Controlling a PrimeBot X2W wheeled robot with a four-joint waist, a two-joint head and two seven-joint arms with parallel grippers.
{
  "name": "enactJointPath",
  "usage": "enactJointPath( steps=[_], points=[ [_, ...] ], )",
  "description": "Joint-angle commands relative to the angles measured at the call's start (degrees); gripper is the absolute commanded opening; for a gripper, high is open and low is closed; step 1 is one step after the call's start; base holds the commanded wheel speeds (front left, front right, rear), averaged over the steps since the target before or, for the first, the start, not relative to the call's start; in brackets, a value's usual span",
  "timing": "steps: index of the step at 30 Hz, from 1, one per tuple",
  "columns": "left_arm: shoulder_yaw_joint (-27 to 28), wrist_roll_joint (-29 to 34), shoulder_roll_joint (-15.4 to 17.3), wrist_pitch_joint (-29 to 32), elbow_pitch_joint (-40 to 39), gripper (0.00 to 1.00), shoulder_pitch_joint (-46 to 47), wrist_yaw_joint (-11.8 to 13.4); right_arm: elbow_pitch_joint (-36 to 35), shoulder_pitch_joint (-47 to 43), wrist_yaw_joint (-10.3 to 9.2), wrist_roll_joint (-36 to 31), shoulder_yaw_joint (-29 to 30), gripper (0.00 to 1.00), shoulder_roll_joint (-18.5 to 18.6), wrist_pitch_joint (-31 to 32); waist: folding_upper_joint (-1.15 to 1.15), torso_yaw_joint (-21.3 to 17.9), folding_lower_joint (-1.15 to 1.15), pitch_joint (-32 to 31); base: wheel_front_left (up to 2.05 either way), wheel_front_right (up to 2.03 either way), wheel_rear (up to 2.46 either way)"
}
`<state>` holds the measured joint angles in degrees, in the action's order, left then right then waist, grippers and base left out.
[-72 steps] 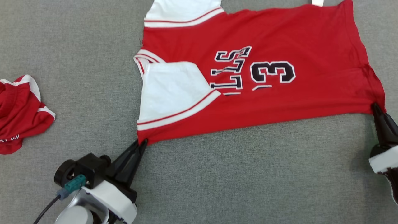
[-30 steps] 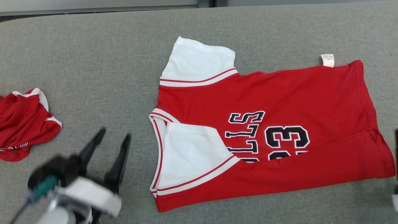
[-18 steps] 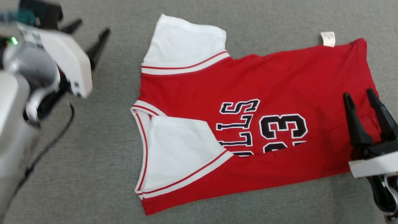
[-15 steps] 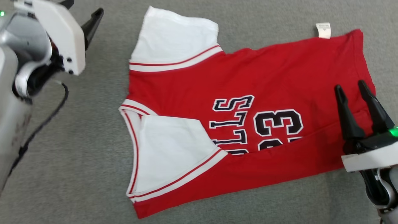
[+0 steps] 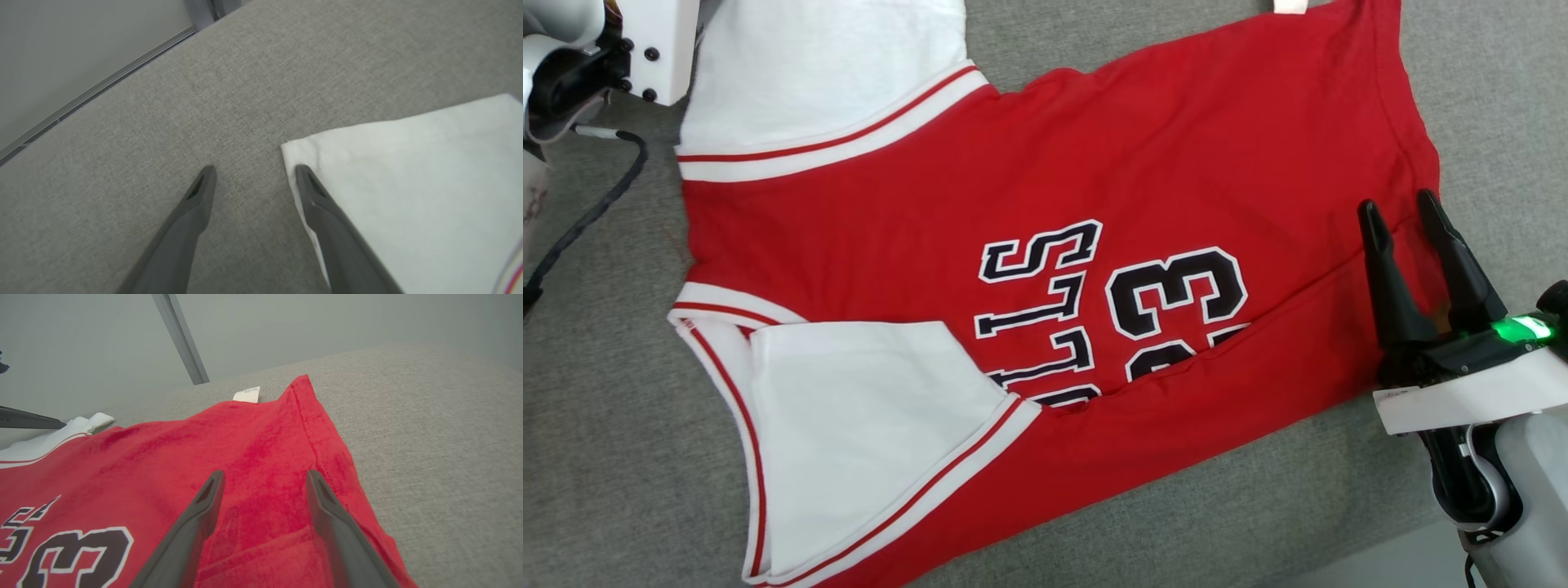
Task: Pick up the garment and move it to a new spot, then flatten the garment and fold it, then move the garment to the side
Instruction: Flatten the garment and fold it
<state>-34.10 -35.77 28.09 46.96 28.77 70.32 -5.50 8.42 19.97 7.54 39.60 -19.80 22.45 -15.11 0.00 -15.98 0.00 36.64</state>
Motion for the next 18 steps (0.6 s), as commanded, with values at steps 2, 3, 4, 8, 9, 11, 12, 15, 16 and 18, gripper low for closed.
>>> enactJointPath(
  steps=[2,3,4,8,9,11,12,15,16,18],
  points=[
    [-0.56,0.44,0.63,0.13,0.71,1.0,1.39,-0.55,0.06,0.17,-0.1,0.04,0.16,1.0,-0.79,-0.05,0.0,-1.34,0.0,0.95,0.0,0.0,0.0],
    [-0.87,0.6,0.75,0.13,0.88,1.0,1.46,-0.58,0.15,0.15,-0.1,0.06,0.12,1.0,-1.01,-0.05,0.0,-1.51,0.0,1.0,0.0,0.0,0.0],
    [-1.11,0.75,0.87,0.15,1.08,1.0,1.47,-0.68,0.19,0.17,-0.1,0.08,0.05,1.0,-1.12,-0.05,0.0,-1.64,0.0,1.03,0.0,0.0,0.0],
    [-1.8,0.45,1.11,0.64,1.69,1.0,1.23,-1.05,0.38,0.28,-0.1,0.2,-0.01,1.0,-1.52,-0.05,0.0,-2.0,0.0,1.18,0.0,0.0,0.0],
    [-1.97,0.33,1.07,0.65,1.64,1.0,1.26,-1.0,0.4,0.28,-0.1,0.21,0.1,1.0,-1.6,-0.05,0.0,-2.02,0.0,1.2,0.0,0.0,0.0],
    [-2.5,0.0,0.86,0.83,1.15,1.0,1.37,-1.19,0.54,0.22,-0.1,0.32,0.38,1.0,-1.54,-0.05,0.0,-1.92,0.0,1.13,0.0,0.0,0.0],
    [-2.87,-0.14,0.8,0.93,0.77,1.0,1.37,-1.37,0.59,0.17,-0.1,0.43,0.48,1.0,-1.39,-0.05,0.0,-1.84,0.0,1.06,0.0,0.0,0.0],
    [-3.64,-1.07,0.56,1.42,-0.32,0.99,0.91,-1.59,0.74,-0.03,-0.1,0.53,0.84,1.0,-1.07,-0.05,0.0,-1.58,0.0,0.75,0.0,0.0,0.0],
    [-3.86,-1.34,0.62,1.46,-0.67,0.95,0.76,-1.62,0.76,0.02,-0.1,0.49,0.86,1.0,-1.12,-0.05,0.0,-1.53,0.0,0.68,0.0,0.0,0.0],
    [-4.57,-1.39,0.82,1.44,-1.33,0.79,0.59,-1.75,0.65,0.2,-0.1,0.41,0.78,1.0,-1.18,-0.05,0.0,-1.45,0.0,0.62,0.0,0.0,0.0]
  ],
)
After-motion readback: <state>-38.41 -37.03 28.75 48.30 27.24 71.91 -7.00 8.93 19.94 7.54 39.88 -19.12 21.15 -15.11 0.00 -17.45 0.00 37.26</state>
